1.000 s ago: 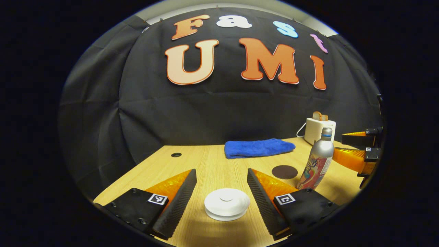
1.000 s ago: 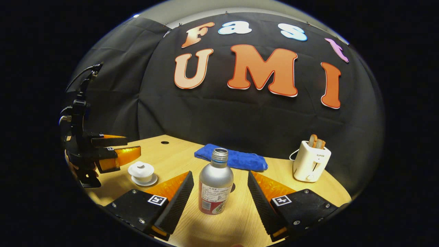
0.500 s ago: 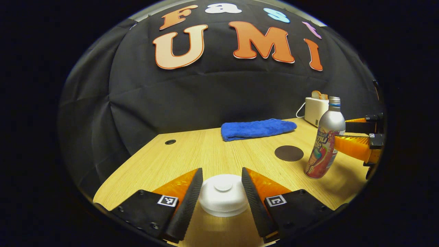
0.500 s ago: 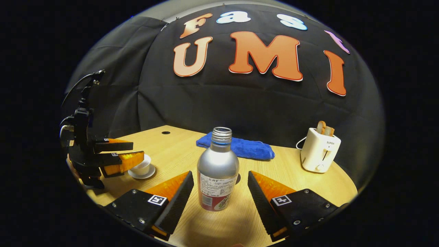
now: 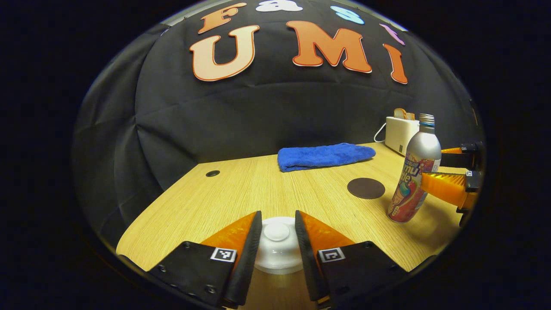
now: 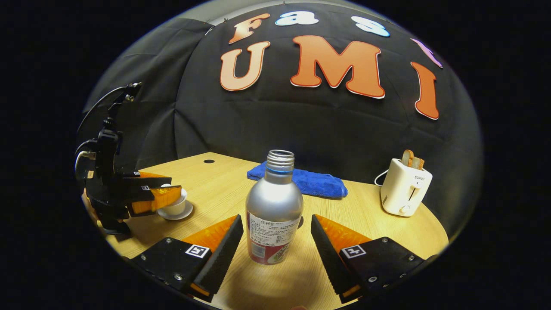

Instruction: Open the teacup lid with one hand, grasp the water bottle and pour water into the teacup with the other hand; after pouring, place the water bottle on the coaster and then close the teacup lid.

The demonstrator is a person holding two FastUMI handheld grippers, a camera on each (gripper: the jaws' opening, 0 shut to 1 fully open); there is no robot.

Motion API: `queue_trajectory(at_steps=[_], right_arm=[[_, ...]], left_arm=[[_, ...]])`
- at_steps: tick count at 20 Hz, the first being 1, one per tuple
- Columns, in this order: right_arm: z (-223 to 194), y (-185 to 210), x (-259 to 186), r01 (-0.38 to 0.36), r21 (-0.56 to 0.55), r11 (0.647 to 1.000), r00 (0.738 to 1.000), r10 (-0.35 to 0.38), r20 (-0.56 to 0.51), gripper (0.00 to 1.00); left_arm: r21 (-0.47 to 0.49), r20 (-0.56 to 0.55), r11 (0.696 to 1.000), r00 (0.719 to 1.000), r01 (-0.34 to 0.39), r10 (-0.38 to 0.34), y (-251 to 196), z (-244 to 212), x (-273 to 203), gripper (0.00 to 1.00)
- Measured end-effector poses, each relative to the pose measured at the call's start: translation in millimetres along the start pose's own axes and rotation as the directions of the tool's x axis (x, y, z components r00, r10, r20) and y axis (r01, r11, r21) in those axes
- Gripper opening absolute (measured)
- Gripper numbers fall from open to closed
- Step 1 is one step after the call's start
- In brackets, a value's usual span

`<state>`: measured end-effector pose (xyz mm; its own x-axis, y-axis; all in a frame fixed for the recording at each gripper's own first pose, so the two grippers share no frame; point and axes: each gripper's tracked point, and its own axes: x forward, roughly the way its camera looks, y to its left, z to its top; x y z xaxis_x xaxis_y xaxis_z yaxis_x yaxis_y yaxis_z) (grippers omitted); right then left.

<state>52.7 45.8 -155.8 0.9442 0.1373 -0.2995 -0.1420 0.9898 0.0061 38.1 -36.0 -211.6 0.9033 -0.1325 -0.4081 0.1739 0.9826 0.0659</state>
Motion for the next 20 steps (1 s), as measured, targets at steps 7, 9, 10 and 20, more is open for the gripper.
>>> queue_trajectory(at_steps=[7,9,10,20], right_arm=[[-3.4,0.8,4.6,-0.003,0.007,1.000,1.000,0.003,-0.010,0.95],[-5.2,0.6,6.2,-0.002,0.006,1.000,1.000,0.002,-0.017,0.95],[-6.2,0.7,6.9,0.000,0.007,1.000,1.000,0.000,-0.021,0.95],[-20.4,10.6,20.3,-0.019,-0.011,1.000,0.994,0.018,-0.104,0.93]], left_arm=[[-0.010,0.018,1.000,1.000,-0.008,0.008,2.1,3.7,1.1,0.34],[-0.017,0.023,1.000,1.000,-0.004,0.004,2.0,4.1,0.4,0.34],[-0.021,0.031,1.000,1.000,-0.001,0.001,1.5,5.7,-0.1,0.31],[-0.058,0.109,0.997,0.993,-0.042,0.048,21.6,27.8,-16.4,0.34]])
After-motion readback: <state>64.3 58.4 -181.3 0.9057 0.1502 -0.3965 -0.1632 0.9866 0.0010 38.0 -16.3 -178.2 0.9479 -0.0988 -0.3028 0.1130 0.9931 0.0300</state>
